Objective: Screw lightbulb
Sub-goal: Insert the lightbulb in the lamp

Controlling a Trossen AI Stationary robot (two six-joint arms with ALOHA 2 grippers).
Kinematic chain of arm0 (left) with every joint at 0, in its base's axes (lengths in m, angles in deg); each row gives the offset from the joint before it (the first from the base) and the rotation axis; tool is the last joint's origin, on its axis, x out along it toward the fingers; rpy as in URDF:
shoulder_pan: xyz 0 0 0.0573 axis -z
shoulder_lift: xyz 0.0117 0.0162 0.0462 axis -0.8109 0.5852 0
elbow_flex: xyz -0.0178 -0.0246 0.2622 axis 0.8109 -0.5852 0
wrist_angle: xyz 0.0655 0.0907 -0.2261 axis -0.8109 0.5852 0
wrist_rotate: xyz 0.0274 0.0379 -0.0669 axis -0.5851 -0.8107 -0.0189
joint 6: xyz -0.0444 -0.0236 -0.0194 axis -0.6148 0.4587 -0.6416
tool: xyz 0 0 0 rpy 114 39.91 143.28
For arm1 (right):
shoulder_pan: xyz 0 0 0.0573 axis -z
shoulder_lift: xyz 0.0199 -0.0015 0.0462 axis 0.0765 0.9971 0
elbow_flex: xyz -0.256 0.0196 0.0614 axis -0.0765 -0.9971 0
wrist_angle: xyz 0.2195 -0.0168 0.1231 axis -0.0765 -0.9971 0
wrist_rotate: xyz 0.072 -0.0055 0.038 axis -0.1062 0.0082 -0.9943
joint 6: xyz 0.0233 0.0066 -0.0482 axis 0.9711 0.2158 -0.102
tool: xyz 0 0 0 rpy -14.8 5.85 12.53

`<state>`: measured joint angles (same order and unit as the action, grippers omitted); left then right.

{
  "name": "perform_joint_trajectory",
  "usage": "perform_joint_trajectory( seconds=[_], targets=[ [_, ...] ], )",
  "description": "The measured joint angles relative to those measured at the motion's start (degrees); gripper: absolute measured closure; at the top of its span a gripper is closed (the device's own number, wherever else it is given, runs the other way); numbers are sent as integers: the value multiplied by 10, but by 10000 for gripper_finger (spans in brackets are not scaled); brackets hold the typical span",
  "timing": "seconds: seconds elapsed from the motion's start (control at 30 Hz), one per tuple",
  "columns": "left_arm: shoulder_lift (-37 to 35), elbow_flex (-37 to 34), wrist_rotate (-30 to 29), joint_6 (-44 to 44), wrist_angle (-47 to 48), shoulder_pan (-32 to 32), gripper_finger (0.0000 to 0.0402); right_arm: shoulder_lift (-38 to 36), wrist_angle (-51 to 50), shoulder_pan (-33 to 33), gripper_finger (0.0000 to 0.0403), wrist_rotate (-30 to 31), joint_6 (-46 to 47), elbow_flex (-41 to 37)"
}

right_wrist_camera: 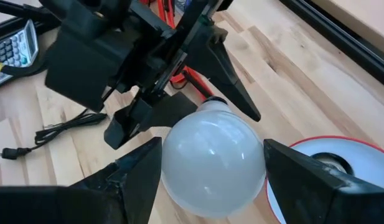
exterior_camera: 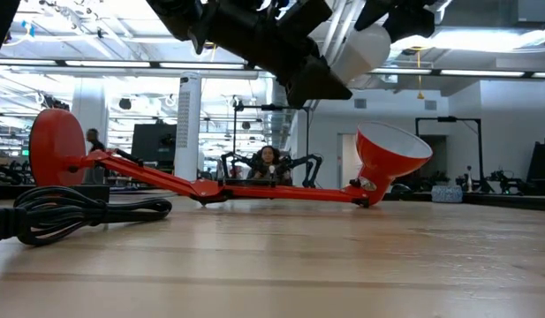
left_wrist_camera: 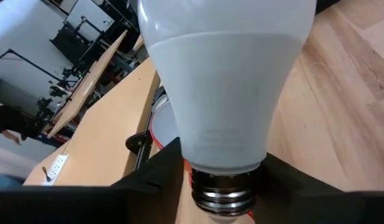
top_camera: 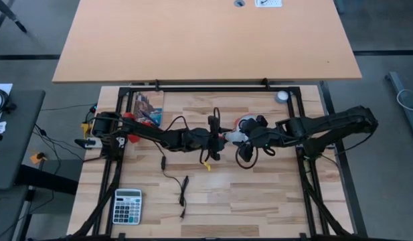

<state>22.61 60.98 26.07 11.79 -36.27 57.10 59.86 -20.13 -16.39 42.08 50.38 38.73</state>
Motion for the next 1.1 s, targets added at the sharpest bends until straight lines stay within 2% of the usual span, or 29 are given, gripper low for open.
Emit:
perform_joint_trajectory(
  seconds=[0.23,0.4,0.57,0.73,0.83,0.97,1.1],
  targets=[
    [0,0,0,-9,3,1,316,0,-1,-1,127,3,-8,0],
    [0,0,0,-18,11,3,319,0,0,-7,119,8,-27,0],
    [0,0,0,-21,16,8,311,-9,1,-19,97,30,-87,0],
    [0,0,18,-38,21,10,314,-37,-34,-56,75,83,-151,0],
    [0,0,41,-54,29,10,314,-46,-79,-96,58,125,-153,-2],
    [0,0,63,-64,36,9,314,-38,-86,-154,31,175,-150,-40],
    [0,0,92,-65,35,9,314,-23,-48,-188,8,230,-165,-71]
  ],
)
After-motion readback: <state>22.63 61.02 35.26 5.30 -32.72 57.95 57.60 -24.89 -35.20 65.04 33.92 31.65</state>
